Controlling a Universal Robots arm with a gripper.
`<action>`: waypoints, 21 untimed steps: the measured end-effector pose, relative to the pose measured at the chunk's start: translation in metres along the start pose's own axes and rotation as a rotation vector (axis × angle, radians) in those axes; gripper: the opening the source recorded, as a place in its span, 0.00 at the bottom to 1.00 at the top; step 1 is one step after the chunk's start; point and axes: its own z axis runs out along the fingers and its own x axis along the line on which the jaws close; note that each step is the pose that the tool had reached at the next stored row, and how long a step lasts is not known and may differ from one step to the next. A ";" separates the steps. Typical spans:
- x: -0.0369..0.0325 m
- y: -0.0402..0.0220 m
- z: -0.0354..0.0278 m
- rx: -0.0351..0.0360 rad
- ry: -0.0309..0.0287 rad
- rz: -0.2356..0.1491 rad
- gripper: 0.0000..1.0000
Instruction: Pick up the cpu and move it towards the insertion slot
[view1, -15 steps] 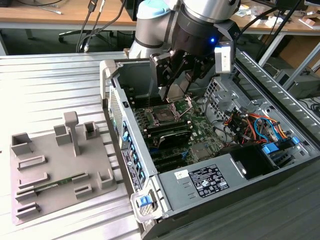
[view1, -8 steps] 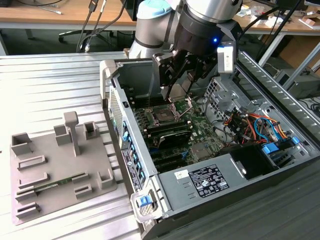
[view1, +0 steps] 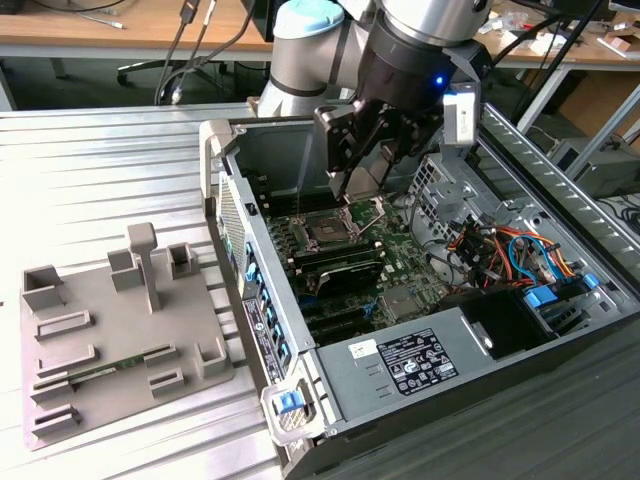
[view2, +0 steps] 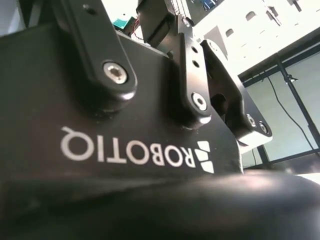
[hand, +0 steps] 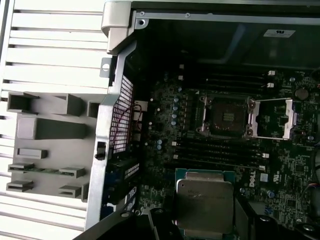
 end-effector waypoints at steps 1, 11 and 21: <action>-0.0015 -0.0002 0.0000 0.0000 -0.0001 0.000 0.55; -0.0116 -0.0013 0.0000 -0.0001 0.0000 0.000 0.55; -0.0236 -0.0027 -0.0001 0.0000 0.0000 0.000 0.55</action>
